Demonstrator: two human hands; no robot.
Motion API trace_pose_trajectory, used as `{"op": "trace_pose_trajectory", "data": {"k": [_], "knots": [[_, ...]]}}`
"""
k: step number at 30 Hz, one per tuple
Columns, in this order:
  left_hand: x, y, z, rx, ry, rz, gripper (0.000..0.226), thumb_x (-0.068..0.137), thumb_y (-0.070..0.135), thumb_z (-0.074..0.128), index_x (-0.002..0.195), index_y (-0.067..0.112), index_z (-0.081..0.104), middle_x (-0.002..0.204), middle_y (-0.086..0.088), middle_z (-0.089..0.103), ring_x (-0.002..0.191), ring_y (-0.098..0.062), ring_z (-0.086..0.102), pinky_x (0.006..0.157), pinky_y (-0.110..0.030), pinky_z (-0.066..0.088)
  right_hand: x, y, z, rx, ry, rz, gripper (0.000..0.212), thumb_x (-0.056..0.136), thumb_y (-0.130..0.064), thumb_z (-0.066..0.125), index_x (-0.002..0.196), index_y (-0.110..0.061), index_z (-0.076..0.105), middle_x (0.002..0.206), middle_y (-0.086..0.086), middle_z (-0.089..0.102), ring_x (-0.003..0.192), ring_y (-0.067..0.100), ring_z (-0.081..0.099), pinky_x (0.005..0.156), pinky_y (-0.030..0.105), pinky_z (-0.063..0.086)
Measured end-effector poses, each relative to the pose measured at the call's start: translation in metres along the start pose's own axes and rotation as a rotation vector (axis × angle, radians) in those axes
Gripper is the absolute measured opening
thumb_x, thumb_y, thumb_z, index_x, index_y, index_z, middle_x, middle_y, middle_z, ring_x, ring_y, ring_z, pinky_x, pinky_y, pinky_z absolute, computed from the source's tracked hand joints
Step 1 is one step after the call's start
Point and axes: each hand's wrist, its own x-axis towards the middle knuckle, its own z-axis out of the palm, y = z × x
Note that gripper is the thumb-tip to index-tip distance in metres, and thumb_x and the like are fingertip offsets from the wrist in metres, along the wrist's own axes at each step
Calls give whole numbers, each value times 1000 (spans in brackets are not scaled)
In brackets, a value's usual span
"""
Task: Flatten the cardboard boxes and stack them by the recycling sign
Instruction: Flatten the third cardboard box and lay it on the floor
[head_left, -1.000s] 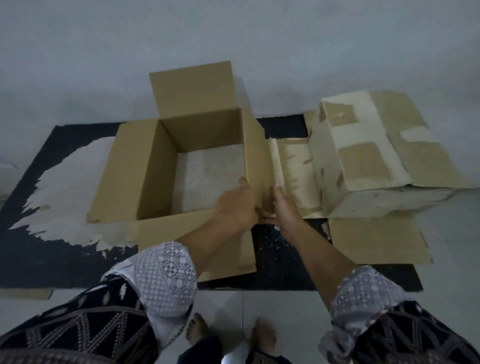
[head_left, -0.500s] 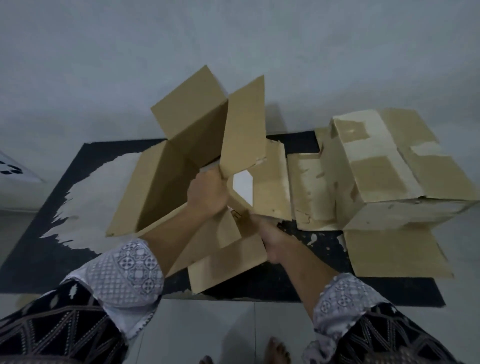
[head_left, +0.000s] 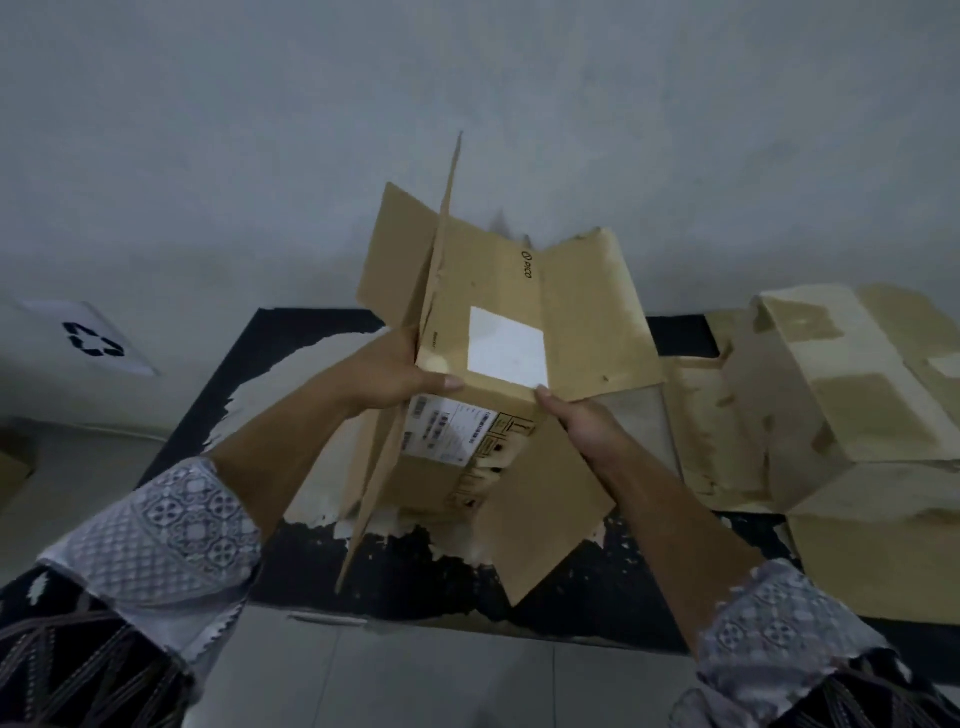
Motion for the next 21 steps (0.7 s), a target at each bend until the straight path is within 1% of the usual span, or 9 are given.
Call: {"op": "trace_pose_trajectory", "data": {"k": [4,8,10,13,15,17,18,19,21], "knots": [[-3,-11,-24,17,4,-28,51,85,28,74,132,27,54,121,7,66,108,-12,62,86,-28,51,-4,-20,21,-208,27,-132,45,97,-40,56,132,-10,58,121,0,65,99,16,63,83,28,48],[-3,-23,-38,-4,-11,-50,49,85,31,74,130,29,55,119,5,68,107,-17,64,89,-39,55,-9,-31,37,-313,21,-171,45,99,-38,53,137,-13,53,120,-3,60,88,3,56,70,16,43],[-3,-29,-42,-12,-30,-50,51,84,32,74,131,29,55,118,4,68,107,-18,64,89,-41,55,-11,-36,41,-374,39,-189,46,100,-37,52,139,-14,51,127,-4,59,96,9,57,74,18,43],[-3,-34,-46,-59,-42,-43,51,83,34,74,130,27,56,114,4,69,105,-18,65,82,-36,56,-13,-48,47,-476,72,-209,49,101,-36,50,144,-14,44,140,2,54,111,15,53,88,25,39],[-3,-36,-49,-96,-53,-37,56,80,38,77,131,27,56,115,3,70,107,-19,65,86,-38,56,-17,-61,51,-574,102,-204,52,101,-36,50,147,-13,41,143,4,51,120,20,52,89,26,37],[-3,-37,-53,-153,-62,-33,59,78,37,78,131,25,54,116,2,69,109,-19,64,89,-39,54,-21,-78,56,-658,135,-199,50,101,-34,49,146,-11,42,142,6,52,122,23,51,86,24,37],[-3,-36,-56,-180,-66,-35,57,80,35,78,130,24,54,116,1,69,109,-19,65,88,-37,55,-24,-86,59,-705,152,-195,49,102,-34,49,144,-9,44,139,8,53,118,23,53,82,23,38],[-3,-35,-57,-198,-69,-36,54,81,33,76,128,23,54,115,0,69,107,-20,65,87,-36,55,-27,-95,62,-754,169,-185,47,102,-34,49,141,-7,47,133,9,56,109,23,54,73,24,39],[-3,-34,-63,-213,-81,-33,52,81,32,75,128,21,56,114,-1,71,105,-20,68,87,-38,56,-31,-108,68,-843,199,-173,40,102,-34,48,127,-4,54,114,10,56,88,18,52,56,22,34]]}}
